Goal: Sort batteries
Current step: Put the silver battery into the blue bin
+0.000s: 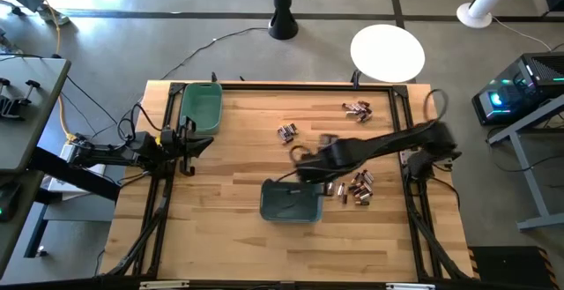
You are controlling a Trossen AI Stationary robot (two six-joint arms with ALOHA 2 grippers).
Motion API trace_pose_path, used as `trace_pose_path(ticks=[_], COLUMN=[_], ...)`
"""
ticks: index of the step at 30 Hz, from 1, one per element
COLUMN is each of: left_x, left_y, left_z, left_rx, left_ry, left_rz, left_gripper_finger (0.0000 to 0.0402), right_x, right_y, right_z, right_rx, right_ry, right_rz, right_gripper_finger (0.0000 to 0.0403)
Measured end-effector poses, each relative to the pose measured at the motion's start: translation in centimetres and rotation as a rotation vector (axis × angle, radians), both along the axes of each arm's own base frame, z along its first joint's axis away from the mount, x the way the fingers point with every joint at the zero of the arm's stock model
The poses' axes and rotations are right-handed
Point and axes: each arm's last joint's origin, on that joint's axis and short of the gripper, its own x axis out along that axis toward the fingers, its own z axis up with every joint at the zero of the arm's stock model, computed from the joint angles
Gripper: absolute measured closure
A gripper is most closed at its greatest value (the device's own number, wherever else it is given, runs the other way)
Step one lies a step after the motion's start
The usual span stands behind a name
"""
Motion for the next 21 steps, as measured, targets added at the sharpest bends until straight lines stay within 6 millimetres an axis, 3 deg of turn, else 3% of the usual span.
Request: trace_pose_path(ticks=[4,8,14,21], left_x=[0.0,0.0,0.0,0.0], left_y=[0.0,0.0,0.0,0.0], left_z=[0.0,0.0,0.1,0.1], left_rx=[0.001,0.005,0.006,0.005], left_ry=[0.000,-0.004,-0.006,-0.008], left_rz=[0.000,0.002,0.006,0.006], left_gripper_finger=[0.0396,0.0396,0.0396,0.0396], right_x=[-4.2,-6.6,-8.0,-8.5], right_y=[-2.4,-4.8,-7.5,-10.0], right_z=[-3.1,-6.6,-11.1,-11.9], right_rx=[0.037,0.058,0.205,0.182], right_ry=[0.001,-0.057,-0.046,-0.032], right_rz=[-0.088,-0.108,-0.004,-0.079], right_gripper_finger=[0.0243,0.0243,0.0243,0.0243])
